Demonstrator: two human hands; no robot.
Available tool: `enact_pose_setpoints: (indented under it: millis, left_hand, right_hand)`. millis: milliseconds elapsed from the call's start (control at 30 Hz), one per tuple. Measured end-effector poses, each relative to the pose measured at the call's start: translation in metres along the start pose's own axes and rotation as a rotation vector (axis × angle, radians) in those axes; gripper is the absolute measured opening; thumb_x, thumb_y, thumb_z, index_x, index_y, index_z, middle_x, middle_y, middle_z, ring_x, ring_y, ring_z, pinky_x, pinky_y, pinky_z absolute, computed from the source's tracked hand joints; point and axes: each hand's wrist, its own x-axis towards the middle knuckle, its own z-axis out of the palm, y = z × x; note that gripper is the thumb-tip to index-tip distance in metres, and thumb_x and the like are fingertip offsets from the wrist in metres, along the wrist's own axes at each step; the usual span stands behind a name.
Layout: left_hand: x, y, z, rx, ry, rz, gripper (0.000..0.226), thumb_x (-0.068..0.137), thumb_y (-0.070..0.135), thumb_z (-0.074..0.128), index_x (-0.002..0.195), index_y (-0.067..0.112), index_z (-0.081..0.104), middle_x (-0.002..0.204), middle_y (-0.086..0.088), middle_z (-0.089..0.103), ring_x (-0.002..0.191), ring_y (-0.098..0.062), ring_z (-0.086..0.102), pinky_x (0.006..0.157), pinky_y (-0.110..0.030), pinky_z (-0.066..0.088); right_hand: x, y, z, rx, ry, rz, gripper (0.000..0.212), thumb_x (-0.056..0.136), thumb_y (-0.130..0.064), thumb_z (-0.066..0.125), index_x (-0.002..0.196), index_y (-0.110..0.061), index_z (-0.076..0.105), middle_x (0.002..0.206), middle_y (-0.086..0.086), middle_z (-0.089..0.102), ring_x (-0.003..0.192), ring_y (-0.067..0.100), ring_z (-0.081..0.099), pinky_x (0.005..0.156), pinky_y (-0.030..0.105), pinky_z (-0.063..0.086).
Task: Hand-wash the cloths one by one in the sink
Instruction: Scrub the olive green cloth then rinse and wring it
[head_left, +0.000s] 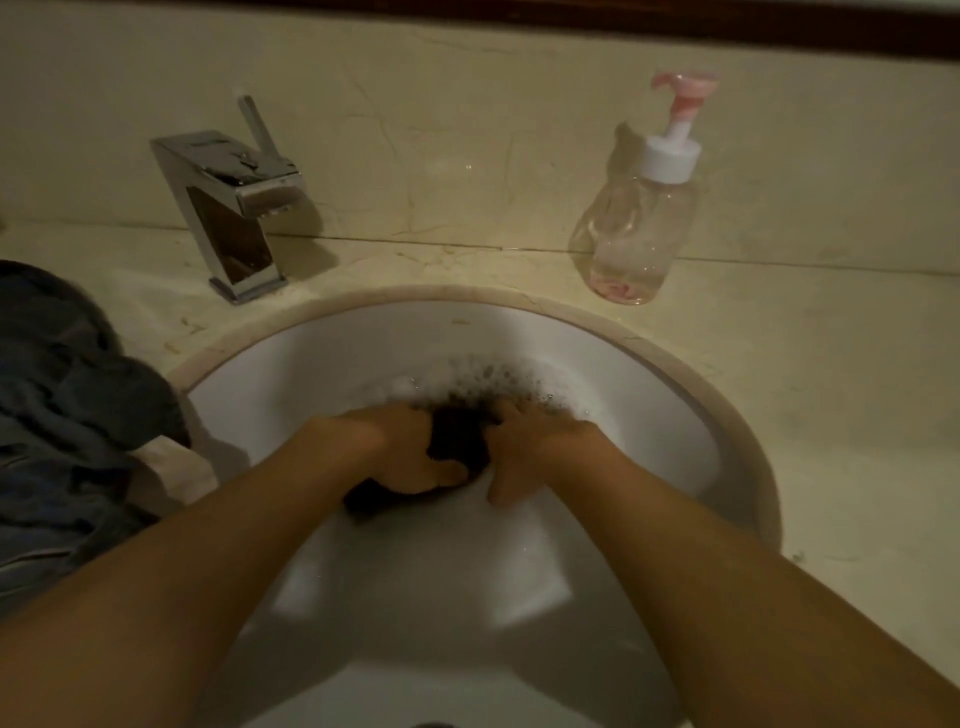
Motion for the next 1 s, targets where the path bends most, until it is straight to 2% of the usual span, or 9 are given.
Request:
enact_pose_setpoints:
  millis: [67,133,300,400,500,567,700,833,1000]
  left_hand:
    - [0.001,-0.004,0.004,0.077,-0.052,-0.026,0.07,0.083,0.067,0.062,0.141,0.031,0.047,0.14,-0.002,0.053,0.125,-0.025,0.053,0.109,-0.04,0.042]
    - [0.003,-0.007,0.004,0.073,-0.073,-0.063,0.061,0.085,0.056,0.068,0.134,0.025,0.05,0.136,-0.004,0.055,0.116,-0.023,0.058,0.102,-0.036,0.047]
    - [0.003,0.001,0.003,-0.083,0.084,0.005,0.057,0.098,0.026,0.059,0.15,0.009,0.041,0.153,-0.01,0.042,0.135,-0.028,0.046,0.107,-0.029,0.038]
    - [0.0,0.012,-0.007,-0.528,0.187,-0.045,0.036,0.102,0.025,0.048,0.136,0.012,0.055,0.136,-0.01,0.057,0.121,-0.032,0.056,0.095,-0.033,0.044]
    - [-0.01,0.023,-0.026,-1.191,0.243,-0.138,0.031,0.102,0.024,0.045,0.115,0.009,0.068,0.109,-0.011,0.073,0.103,-0.032,0.068,0.084,-0.036,0.054]
    - [-0.014,0.025,-0.036,-1.393,0.33,-0.157,0.034,0.103,0.036,0.045,0.103,0.013,0.07,0.092,-0.007,0.076,0.09,-0.028,0.07,0.084,-0.04,0.056]
    - [-0.018,0.019,-0.037,-1.181,0.623,-0.181,0.031,0.105,0.037,0.041,0.106,0.014,0.062,0.102,-0.005,0.067,0.09,-0.022,0.065,0.078,-0.038,0.053]
    - [-0.032,0.039,-0.037,-1.405,0.664,-0.017,0.028,0.106,0.027,0.044,0.096,0.017,0.068,0.085,-0.006,0.072,0.079,-0.021,0.07,0.064,-0.029,0.054]
    - [-0.03,0.065,-0.031,-1.318,0.653,0.151,0.038,0.109,0.035,0.036,0.145,0.037,0.044,0.141,-0.003,0.053,0.124,-0.021,0.056,0.104,-0.043,0.049]
  right_hand:
    - [0.006,-0.004,0.005,-0.076,0.144,0.054,0.058,0.094,-0.032,0.066,0.148,-0.02,0.048,0.153,0.01,0.038,0.142,0.035,0.037,0.114,0.062,0.031]
    - [0.01,-0.007,0.005,-0.016,0.23,0.083,0.043,0.098,-0.024,0.061,0.139,-0.016,0.054,0.142,0.011,0.052,0.133,0.037,0.047,0.113,0.063,0.032]
    - [0.005,0.004,-0.014,0.754,0.211,0.107,0.026,0.106,-0.032,0.044,0.116,-0.012,0.058,0.112,0.006,0.058,0.101,0.027,0.055,0.094,0.038,0.043]
    - [-0.006,0.014,-0.029,1.118,0.282,0.117,0.024,0.11,-0.025,0.04,0.115,-0.009,0.058,0.114,0.009,0.059,0.1,0.025,0.054,0.086,0.037,0.043]
    - [-0.007,0.012,-0.032,1.1,0.42,0.171,0.023,0.109,-0.021,0.036,0.11,-0.011,0.057,0.117,0.013,0.063,0.1,0.026,0.057,0.087,0.037,0.045]
    - [-0.008,0.002,-0.033,1.087,0.47,0.187,0.026,0.109,-0.022,0.035,0.113,-0.012,0.058,0.117,0.012,0.064,0.1,0.026,0.059,0.088,0.037,0.048]
    - [-0.023,-0.033,-0.042,1.31,0.527,0.092,0.031,0.111,-0.032,0.037,0.12,-0.013,0.059,0.11,0.008,0.066,0.095,0.021,0.065,0.076,0.03,0.054]
    - [-0.037,-0.044,-0.036,1.255,0.785,-0.06,0.018,0.106,-0.039,0.05,0.11,-0.022,0.054,0.094,-0.004,0.062,0.087,0.012,0.065,0.077,0.025,0.055]
    - [-0.03,-0.006,-0.04,1.486,0.659,0.139,0.034,0.107,-0.033,0.049,0.104,-0.005,0.068,0.094,0.017,0.071,0.087,0.031,0.071,0.086,0.041,0.06]
